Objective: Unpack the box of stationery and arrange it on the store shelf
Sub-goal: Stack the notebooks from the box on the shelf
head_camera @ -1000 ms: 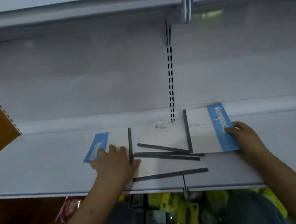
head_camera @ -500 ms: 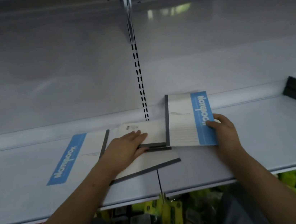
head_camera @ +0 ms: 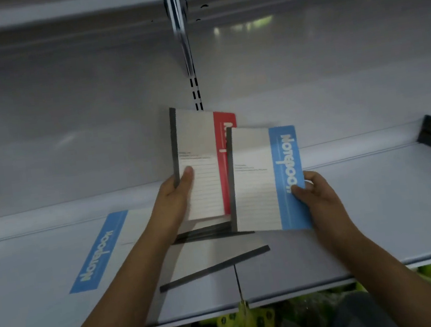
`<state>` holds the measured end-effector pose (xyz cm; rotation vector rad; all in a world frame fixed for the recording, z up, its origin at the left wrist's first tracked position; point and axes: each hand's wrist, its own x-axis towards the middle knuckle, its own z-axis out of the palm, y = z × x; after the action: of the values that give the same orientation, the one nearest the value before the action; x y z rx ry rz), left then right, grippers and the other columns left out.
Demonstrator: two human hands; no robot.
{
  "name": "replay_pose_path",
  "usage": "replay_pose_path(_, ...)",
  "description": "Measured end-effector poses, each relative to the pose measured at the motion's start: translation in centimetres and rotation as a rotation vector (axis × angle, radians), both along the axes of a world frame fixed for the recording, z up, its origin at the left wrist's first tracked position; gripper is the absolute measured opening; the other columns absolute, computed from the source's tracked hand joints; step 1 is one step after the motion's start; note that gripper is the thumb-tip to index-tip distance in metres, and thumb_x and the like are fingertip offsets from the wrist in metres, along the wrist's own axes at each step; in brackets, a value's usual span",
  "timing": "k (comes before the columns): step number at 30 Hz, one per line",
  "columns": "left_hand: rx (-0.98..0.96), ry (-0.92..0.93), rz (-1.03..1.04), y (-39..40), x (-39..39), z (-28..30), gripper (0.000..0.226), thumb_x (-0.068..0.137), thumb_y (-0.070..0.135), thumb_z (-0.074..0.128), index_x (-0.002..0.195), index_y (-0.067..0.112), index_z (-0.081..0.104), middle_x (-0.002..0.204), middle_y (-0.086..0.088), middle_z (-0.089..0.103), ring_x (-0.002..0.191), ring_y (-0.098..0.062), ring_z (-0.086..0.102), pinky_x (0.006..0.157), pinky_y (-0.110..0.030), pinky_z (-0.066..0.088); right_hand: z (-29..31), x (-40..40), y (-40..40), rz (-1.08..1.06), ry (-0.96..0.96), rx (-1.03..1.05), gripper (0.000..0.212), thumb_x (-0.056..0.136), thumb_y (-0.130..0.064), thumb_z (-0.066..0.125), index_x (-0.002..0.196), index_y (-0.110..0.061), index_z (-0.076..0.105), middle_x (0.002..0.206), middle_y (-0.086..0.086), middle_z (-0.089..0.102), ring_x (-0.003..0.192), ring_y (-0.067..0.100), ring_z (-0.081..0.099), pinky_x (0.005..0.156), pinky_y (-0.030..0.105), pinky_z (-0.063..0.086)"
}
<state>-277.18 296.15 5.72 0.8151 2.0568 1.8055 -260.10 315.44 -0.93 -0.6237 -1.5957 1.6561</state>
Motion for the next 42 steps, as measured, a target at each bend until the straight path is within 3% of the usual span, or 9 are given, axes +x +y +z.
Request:
replay_pose_path(3, -0.108, -0.062, -0.145, 1.4, 2.9, -1.7, 0.046, 0.093, 0.064, 0.037, 0.115, 0.032, 0.061, 0.108, 0.013, 0.067, 0.092, -0.001, 0.064, 0.079, -0.018, 0.05, 0.0, -0.5, -0.4, -0.041, -0.082, 0.12, 0.014, 0.096, -0.022, 0.059, 0.106, -0.015, 0.052, 0.102, -0.002, 0.068, 0.082, 0.001, 0.065, 0.063, 0.014, 0.047)
replay_pose_path(8, -0.089, -0.255, -0.292, 2.8, 3.8, -2.8, 0.076, 0.083, 0.07, 0.021, 0.121, 0.02, 0.063, 0.103, 0.005, 0.073, 0.089, -0.008, 0.068, 0.083, -0.026, 0.051, -0.2, -0.4, 0.2, -0.04, -0.123, 0.111, 0.031, 0.09, -0.031, 0.068, 0.11, -0.015, 0.05, 0.102, 0.002, 0.072, 0.087, 0.018, 0.071, 0.075, 0.036, 0.057)
replay_pose_path(16, -0.913, 0.852, -0.353, -1.9, -4.4, -6.3, 0.083, 0.087, 0.072, 0.039, 0.156, 0.032, 0.017, 0.164, 0.005, 0.01, 0.151, -0.014, 0.009, 0.12, -0.031, 0.011, -1.1, -0.1, 1.3, -0.326, -0.04, -0.08, 0.014, 0.097, -0.032, 0.057, 0.108, -0.025, 0.052, 0.104, 0.007, 0.067, 0.09, 0.025, 0.067, 0.083, 0.049, 0.057)
replay_pose_path(19, -0.808, 1.322, -0.178, -1.0, -3.9, -6.8, 0.063, 0.096, 0.057, 0.028, 0.142, 0.02, 0.051, 0.145, -0.009, 0.052, 0.123, -0.024, 0.059, 0.085, -0.039, 0.055, -1.1, -0.1, 1.3, -0.349, -0.016, -0.107, 0.016, 0.098, -0.032, 0.056, 0.11, -0.024, 0.051, 0.103, 0.004, 0.066, 0.091, 0.025, 0.067, 0.083, 0.049, 0.057)
replay_pose_path(21, -0.617, 1.5, -0.056, -0.4, -3.7, -7.0, 0.048, 0.096, 0.043, 0.035, 0.12, 0.016, 0.066, 0.112, -0.007, 0.073, 0.083, -0.023, 0.073, 0.053, -0.032, 0.054, -1.0, 0.0, 1.5, -0.37, 0.008, -0.136, 0.02, 0.098, -0.031, 0.055, 0.114, -0.021, 0.051, 0.101, 0.001, 0.064, 0.09, 0.022, 0.066, 0.082, 0.046, 0.056)
replay_pose_path(28, -0.358, 1.139, 0.143, 0.1, -4.1, -2.4, 0.026, 0.102, 0.036, 0.045, 0.097, 0.017, 0.062, 0.06, 0.005, 0.057, 0.048, -0.014, 0.051, 0.048, -0.027, 0.036, -0.3, 0.7, 1.2, -0.282, 0.103, -0.211, 0.024, 0.098, -0.029, 0.055, 0.117, -0.013, 0.055, 0.094, 0.0, 0.07, 0.077, 0.016, 0.069, 0.066, 0.034, 0.055)
replay_pose_path(33, 0.088, 0.575, 0.216, 1.0, -0.4, 1.5, 0.013, 0.096, 0.022, 0.064, 0.084, 0.017, 0.064, 0.072, 0.008, 0.064, 0.065, 0.007, 0.058, 0.061, -0.004, 0.042, 0.6, 0.6, 0.2, -0.186, 0.1, -0.064, 0.022, 0.099, -0.028, 0.054, 0.115, -0.013, 0.054, 0.1, 0.002, 0.072, 0.08, 0.013, 0.072, 0.064, 0.028, 0.056)
replay_pose_path(38, 0.378, -0.175, 0.054, 3.5, 3.3, 1.0, 0.02, 0.085, 0.022, 0.075, 0.105, 0.018, 0.071, 0.098, 0.003, 0.076, 0.093, -0.011, 0.072, 0.085, -0.026, 0.056, 2.8, 0.1, 0.0, -0.263, 0.149, 0.037, 0.012, 0.099, -0.028, 0.053, 0.106, -0.018, 0.052, 0.09, -0.009, 0.066, 0.075, 0.003, 0.066, 0.061, 0.017, 0.049)
replay_pose_path(42, 0.325, -0.363, -0.019, 5.5, 5.8, -0.8, 0.03, 0.088, 0.039, 0.067, 0.109, 0.018, 0.071, 0.101, -0.001, 0.076, 0.093, -0.015, 0.073, 0.088, -0.031, 0.055, 3.9, -0.5, 0.8, -0.223, 0.076, 0.034, 0.02, 0.098, -0.034, 0.055, 0.109, -0.018, 0.052, 0.095, -0.006, 0.068, 0.081, 0.009, 0.068, 0.063, 0.024, 0.05)
